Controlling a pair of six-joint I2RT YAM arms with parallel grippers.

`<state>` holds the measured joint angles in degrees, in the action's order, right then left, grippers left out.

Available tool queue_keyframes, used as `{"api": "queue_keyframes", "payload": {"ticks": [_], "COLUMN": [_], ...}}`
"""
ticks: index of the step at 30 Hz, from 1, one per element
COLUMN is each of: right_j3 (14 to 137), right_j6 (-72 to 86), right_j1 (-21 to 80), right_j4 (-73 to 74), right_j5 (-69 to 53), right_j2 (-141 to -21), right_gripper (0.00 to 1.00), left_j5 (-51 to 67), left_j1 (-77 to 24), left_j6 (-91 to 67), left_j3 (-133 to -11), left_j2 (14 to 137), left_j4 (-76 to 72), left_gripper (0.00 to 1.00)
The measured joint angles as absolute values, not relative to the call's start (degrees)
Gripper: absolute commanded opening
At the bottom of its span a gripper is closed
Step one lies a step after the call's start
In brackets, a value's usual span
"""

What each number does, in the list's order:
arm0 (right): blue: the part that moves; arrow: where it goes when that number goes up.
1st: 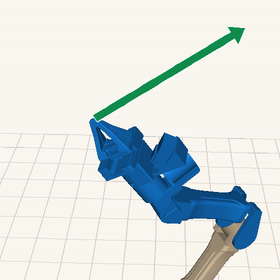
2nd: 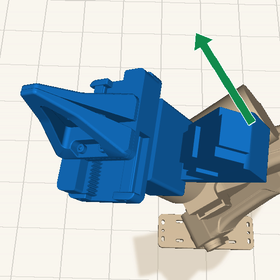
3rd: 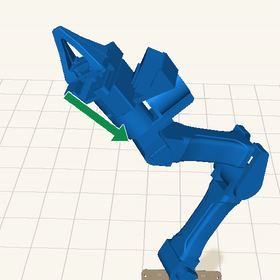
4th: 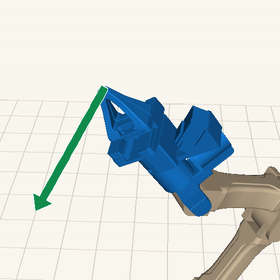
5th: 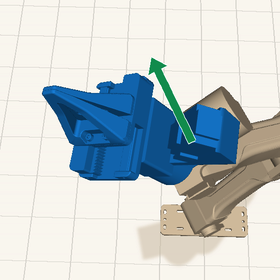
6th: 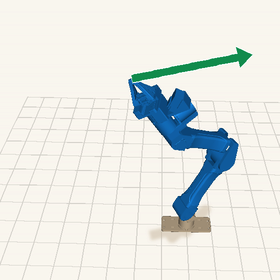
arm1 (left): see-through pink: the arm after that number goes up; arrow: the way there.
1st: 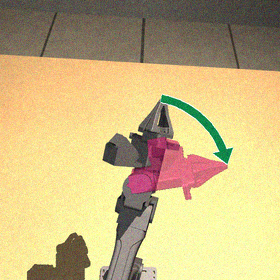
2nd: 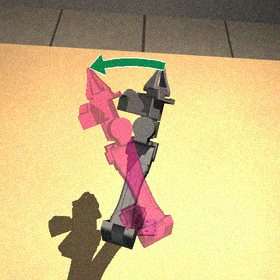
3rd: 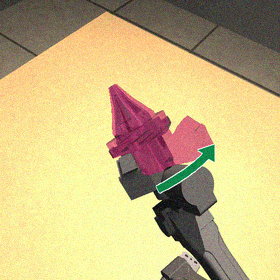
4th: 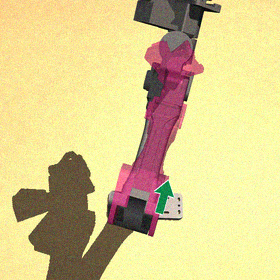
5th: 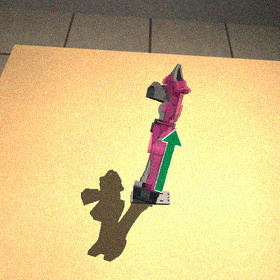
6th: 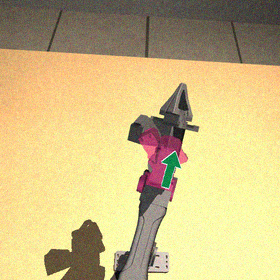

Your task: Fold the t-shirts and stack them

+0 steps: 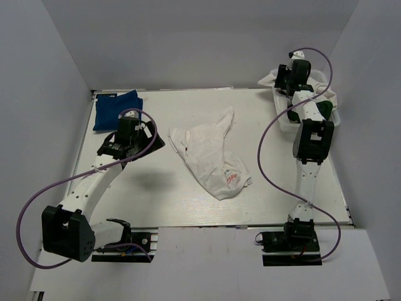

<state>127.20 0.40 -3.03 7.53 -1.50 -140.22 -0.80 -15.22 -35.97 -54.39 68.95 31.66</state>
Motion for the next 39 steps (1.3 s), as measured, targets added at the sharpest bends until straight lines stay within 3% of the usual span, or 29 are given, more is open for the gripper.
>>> {"api": "queue_keyframes", "payload": {"ticks": [3,4,6,18,25,26,29,30,31,33,39], "right_j3": [127.1,127.1,127.1,124.7,116.1,115.8,116.7,117.2,117.3,117.3,110.5], "right_j6": [2.1,2.5,3.2,6.7,8.3,8.5,8.5,8.3,8.0,7.2,6.4], "right_j1": [-3.2,-3.2,-3.3,-5.3,-7.7,-7.7,-7.6,-7.6,-7.5,-7.3,-4.9], "right_j4": [3.8,2.6,1.1,2.2,2.3,2.5,4.0,4.9,6.1,8.9,16.9], "right_j5": [0.0,0.4,1.7,16.6,14.9,14.5,13.3,12.9,12.4,10.7,1.8], "right_j2": [-140.2,-140.2,-140.2,-139.9,-138.2,-138.2,-138.1,-137.8,-137.1,-134.9,-117.1], "right_gripper": [0.37,0.22,0.02,0.0,0.0,0.01,0.3,0.54,0.71,0.9,0.9], "left_j5": [-0.4,-0.2,0.1,0.5,1.0,1.2,2.0,2.3,2.5,3.2,5.1], "left_j1": [-15.2,-15.2,-15.2,-15.2,-15.2,-15.2,-15.2,-15.2,-15.2,-15.3,-15.7], "left_j6": [-36.0,-36.0,-36.0,-36.0,-35.6,-35.4,-34.9,-34.6,-34.4,-33.6,-31.3], "left_j3": [-54.4,-54.4,-54.4,-54.4,-54.4,-54.5,-55.4,-56.0,-56.8,-58.7,-66.9], "left_j2": [69.2,69.3,69.5,69.5,71.0,71.7,75.0,76.3,77.8,81.3,93.1], "left_j4": [31.1,31.0,30.8,30.7,29.6,29.5,29.1,28.8,28.3,27.6,23.9], "left_gripper": [1.0,1.0,1.0,1.0,1.0,1.0,1.0,1.0,1.0,1.0,0.97]}}
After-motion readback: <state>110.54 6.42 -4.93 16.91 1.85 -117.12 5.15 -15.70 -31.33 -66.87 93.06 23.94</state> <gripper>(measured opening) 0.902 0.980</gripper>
